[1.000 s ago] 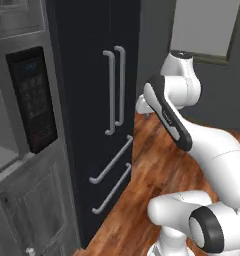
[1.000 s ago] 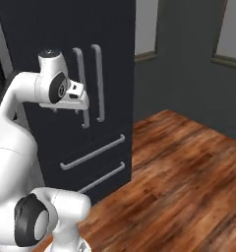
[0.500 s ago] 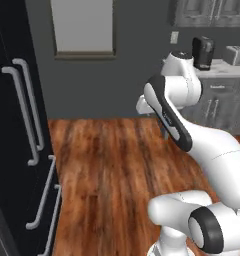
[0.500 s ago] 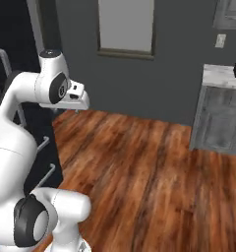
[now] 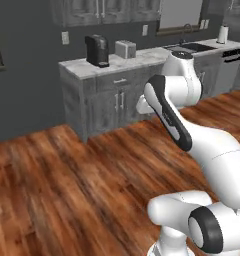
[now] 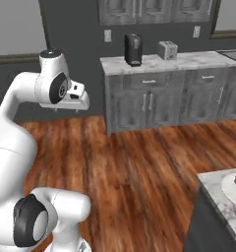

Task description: Pick the hot dog from the counter and place it in the microwave.

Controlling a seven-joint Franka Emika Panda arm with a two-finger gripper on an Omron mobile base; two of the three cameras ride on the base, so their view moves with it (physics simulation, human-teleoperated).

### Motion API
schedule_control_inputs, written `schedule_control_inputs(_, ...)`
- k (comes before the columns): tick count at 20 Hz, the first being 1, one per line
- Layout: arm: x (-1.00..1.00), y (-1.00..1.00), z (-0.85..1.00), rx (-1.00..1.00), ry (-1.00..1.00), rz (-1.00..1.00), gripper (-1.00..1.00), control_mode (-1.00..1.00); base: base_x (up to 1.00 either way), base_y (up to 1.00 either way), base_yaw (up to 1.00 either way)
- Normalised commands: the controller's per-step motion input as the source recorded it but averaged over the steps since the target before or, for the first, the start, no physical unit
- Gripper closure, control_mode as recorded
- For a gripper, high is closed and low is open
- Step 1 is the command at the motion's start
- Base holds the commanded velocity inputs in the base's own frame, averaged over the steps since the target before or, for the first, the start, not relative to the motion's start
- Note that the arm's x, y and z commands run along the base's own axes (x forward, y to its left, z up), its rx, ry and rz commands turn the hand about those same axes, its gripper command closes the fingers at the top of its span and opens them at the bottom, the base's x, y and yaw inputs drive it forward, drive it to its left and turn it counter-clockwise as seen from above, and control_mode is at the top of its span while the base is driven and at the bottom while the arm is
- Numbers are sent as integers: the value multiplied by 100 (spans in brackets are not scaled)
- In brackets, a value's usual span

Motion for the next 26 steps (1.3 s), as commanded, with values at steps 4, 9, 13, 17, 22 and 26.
schedule_control_inputs(4, 0, 0, 0, 0, 0, 0, -100, 100, 26, -4, -78)
schedule_control_inputs(9, 0, 0, 0, 0, 0, 0, -100, 100, 27, -6, -77)
schedule_control_inputs(13, 0, 0, 0, 0, 0, 0, -100, 100, 26, -6, -78)
schedule_control_inputs(17, 0, 0, 0, 0, 0, 0, -100, 100, 39, -3, -74)
schedule_control_inputs(22, 0, 0, 0, 0, 0, 0, -100, 100, 76, 4, -52)
schedule_control_inputs(26, 0, 0, 0, 0, 0, 0, -100, 100, 74, 26, -19)
